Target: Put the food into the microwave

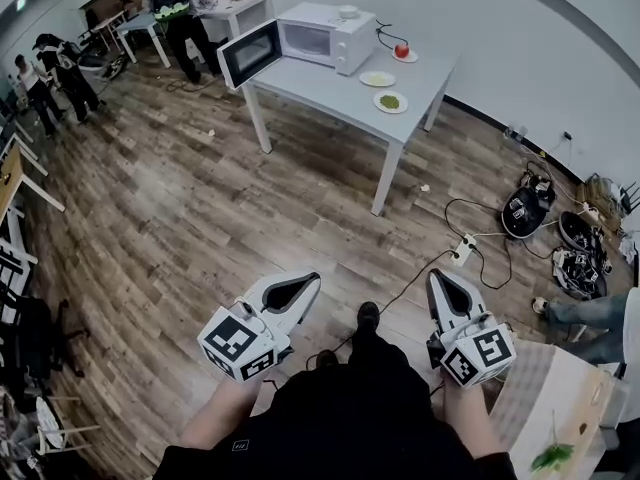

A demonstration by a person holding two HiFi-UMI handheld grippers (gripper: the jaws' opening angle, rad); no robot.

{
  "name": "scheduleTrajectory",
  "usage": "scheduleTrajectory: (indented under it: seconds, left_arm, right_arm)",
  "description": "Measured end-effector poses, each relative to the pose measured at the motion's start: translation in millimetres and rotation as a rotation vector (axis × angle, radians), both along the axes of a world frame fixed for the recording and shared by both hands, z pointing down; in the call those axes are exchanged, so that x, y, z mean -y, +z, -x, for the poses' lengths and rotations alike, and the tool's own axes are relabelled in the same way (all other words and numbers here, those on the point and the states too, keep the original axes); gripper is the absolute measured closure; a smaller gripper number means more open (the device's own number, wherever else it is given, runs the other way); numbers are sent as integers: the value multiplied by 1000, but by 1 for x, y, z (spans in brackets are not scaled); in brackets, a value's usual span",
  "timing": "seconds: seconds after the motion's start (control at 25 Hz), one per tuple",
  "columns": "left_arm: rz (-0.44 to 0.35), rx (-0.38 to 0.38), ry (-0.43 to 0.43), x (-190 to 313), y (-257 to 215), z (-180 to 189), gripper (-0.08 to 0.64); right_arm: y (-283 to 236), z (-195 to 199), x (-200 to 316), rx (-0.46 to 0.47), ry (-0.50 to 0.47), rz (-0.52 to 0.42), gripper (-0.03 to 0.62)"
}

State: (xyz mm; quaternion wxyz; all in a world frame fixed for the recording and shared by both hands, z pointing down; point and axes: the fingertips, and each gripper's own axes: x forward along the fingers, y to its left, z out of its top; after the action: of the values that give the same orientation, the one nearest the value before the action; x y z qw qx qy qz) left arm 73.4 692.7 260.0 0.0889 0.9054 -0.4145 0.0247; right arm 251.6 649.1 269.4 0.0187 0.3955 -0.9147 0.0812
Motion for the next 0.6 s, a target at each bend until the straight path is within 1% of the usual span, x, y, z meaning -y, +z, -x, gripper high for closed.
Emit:
scheduleTrajectory:
  seconds: [0.12,0.24,0.32,0.44,0.6]
  left_arm:
    - [5,17,1,15,1,-3,552]
    - [4,27,-7,39,2,-4,552]
    - [-5,27,-25,60,1,-4,552]
    - [-29,33,-54,91,-4,-3,552]
    - [-37,43,-72,137,-7,-7,552]
  right_arm:
    - [2,9,12,16,-31,4,581]
    - [3,17,37,20,-55,-4,581]
    - [2,22,59,0,-67,-20,581]
    - [3,28,89,-52,-91,-50,581]
    - [2,29,132,-65,-121,-64,581]
